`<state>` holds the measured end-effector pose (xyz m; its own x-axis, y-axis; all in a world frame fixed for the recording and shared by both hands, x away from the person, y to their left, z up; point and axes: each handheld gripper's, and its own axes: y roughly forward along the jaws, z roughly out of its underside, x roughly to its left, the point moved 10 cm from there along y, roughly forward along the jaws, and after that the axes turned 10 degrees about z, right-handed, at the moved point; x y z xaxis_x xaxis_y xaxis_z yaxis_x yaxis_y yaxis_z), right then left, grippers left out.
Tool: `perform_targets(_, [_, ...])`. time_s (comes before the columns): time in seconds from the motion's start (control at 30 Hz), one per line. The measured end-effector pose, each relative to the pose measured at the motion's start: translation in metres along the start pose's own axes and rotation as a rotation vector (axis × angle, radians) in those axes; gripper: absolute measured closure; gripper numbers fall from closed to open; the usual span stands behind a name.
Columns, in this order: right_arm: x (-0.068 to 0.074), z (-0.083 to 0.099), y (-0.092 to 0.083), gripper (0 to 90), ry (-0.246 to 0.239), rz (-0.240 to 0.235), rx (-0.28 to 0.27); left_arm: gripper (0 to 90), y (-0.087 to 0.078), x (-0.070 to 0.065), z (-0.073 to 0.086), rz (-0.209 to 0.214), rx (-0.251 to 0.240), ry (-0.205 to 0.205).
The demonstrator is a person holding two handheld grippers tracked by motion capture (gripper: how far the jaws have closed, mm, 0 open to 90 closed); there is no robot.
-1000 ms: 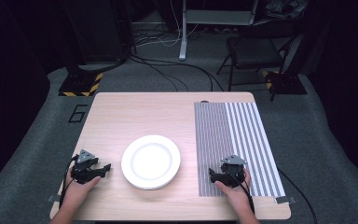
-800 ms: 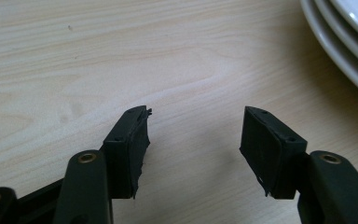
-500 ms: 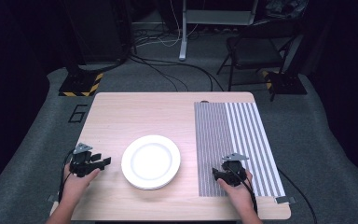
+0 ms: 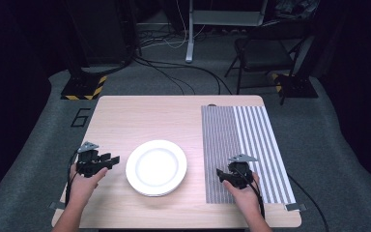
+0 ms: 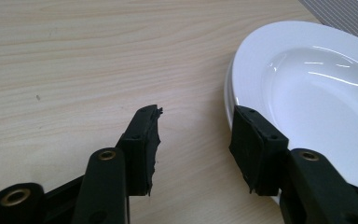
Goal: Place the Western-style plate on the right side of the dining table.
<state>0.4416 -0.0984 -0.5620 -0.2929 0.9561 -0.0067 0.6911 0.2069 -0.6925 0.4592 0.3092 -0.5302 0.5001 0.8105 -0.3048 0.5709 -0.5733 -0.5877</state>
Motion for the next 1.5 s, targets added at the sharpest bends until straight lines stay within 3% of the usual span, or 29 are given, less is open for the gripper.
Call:
perform_targets(0.17, [0.015,-0.013,-0.003,47.3,-0.001,-0.025,-0.026,56.1,0.005,-0.011,0.007,0.037,0.007,0.008])
perform_targets(0.27, [0.022,-0.018,-0.004,49.2,-0.006,-0.031,-0.036,58.8,0.009,-0.015,0.010,0.031,0.029,0.027])
perform_targets(0.43, [0.034,-0.026,-0.003,50.9,0.001,-0.061,-0.048,61.1,0.012,-0.019,0.011,0.058,0.031,0.012])
perform_targets(0.53, [0.041,-0.029,-0.004,50.9,0.022,-0.077,-0.064,62.5,0.012,-0.022,0.010,0.097,0.024,-0.036])
perform_targets(0.6, [0.043,-0.029,-0.004,50.9,0.027,-0.075,-0.077,63.1,0.012,-0.022,0.010,0.112,0.018,-0.045])
perform_targets(0.63, [0.045,-0.027,-0.005,51.0,0.026,-0.070,-0.097,63.3,0.013,-0.024,0.010,0.157,-0.001,-0.099])
perform_targets(0.67, [0.045,-0.027,-0.005,51.0,0.026,-0.070,-0.097,63.4,0.013,-0.024,0.010,0.157,-0.001,-0.099])
perform_targets(0.7, [0.045,-0.023,-0.004,51.0,0.023,-0.073,-0.099,63.9,0.013,-0.023,0.012,0.178,0.007,-0.126])
perform_targets(0.93, [0.040,-0.017,-0.003,51.4,0.044,-0.077,-0.106,68.6,0.014,-0.021,0.013,0.190,0.010,-0.153])
perform_targets(0.97, [0.038,-0.016,-0.002,51.4,0.052,-0.074,-0.106,69.2,0.014,-0.023,0.013,0.208,0.016,-0.192])
perform_targets(1.03, [0.037,-0.014,-0.002,51.4,0.063,-0.079,-0.098,70.7,0.015,-0.024,0.012,0.218,0.009,-0.207])
perform_targets(1.1, [0.037,-0.013,-0.002,51.5,0.065,-0.078,-0.099,71.4,0.015,-0.023,0.013,0.224,0.019,-0.190])
perform_targets(1.5, [0.035,-0.009,-0.003,51.0,0.081,-0.072,-0.095,72.7,0.022,-0.032,0.013,0.230,0.020,-0.194])
